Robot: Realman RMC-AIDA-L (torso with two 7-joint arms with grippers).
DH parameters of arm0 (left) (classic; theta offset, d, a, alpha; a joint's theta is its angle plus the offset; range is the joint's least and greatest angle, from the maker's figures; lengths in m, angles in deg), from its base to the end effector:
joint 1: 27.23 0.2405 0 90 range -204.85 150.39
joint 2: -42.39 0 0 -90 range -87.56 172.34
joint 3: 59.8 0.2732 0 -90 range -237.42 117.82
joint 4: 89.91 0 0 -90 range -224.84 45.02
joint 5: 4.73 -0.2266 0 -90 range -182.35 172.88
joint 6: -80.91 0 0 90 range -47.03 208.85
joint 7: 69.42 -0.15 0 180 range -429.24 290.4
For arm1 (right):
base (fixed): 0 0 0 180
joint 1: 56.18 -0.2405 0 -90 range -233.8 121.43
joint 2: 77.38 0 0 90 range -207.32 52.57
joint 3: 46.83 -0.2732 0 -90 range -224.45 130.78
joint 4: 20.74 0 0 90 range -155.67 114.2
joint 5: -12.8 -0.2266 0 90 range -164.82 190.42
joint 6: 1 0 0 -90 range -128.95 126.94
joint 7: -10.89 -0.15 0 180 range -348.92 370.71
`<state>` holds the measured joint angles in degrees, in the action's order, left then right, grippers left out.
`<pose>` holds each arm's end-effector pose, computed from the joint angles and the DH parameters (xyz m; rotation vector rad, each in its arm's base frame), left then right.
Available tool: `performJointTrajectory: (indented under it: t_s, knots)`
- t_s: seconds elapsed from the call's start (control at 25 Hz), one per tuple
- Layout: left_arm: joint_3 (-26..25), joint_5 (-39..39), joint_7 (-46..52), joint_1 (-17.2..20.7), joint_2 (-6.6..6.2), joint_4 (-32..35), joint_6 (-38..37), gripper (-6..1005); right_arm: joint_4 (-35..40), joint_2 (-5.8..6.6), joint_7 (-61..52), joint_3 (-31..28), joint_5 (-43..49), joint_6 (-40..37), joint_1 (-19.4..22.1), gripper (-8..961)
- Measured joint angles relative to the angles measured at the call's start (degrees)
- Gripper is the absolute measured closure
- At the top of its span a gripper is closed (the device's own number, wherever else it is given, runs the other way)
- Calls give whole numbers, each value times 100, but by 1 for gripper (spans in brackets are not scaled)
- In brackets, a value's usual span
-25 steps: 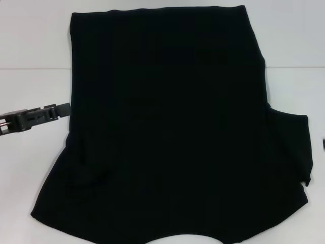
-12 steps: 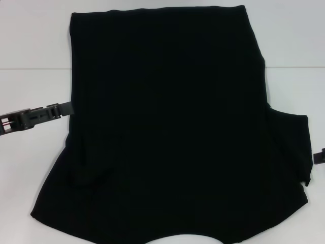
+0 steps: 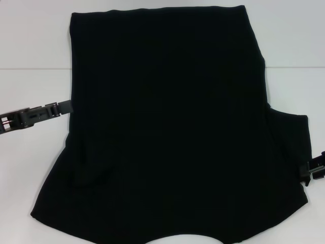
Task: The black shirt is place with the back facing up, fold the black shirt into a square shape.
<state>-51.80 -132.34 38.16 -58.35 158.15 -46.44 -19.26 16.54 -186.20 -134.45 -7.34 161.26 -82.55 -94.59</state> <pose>-0.3259 0.3438 0.0815 -2.2894 -1.3078 -0.9532 0.3465 0.3917 0.0536 -2.0746 1.8671 -0.0407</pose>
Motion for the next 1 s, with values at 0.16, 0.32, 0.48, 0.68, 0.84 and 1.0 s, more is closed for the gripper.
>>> performJointTrajectory:
  t_s: [0.16,0.32,0.48,0.68,0.84,1.0]
  knots:
    - [0,41,-1,-6,0,-33,0,125,-2,-23,-34,26,2,37,-1,562]
    - [0,52,-8,-8,0,-58,0,125,-2,-57,-111,52,76,71,-17,587]
    - [3,139,-10,9,0,-58,-3,125,5,-90,-167,64,153,99,-62,630]
    - [-6,206,-10,59,0,-58,-19,125,36,-146,-177,77,271,131,-101,750]
    - [-8,276,-20,100,0,-58,-43,125,47,-153,-178,106,273,133,-109,846]
    - [-8,296,-22,106,0,-58,-54,125,135,-154,-178,72,274,143,-84,903]
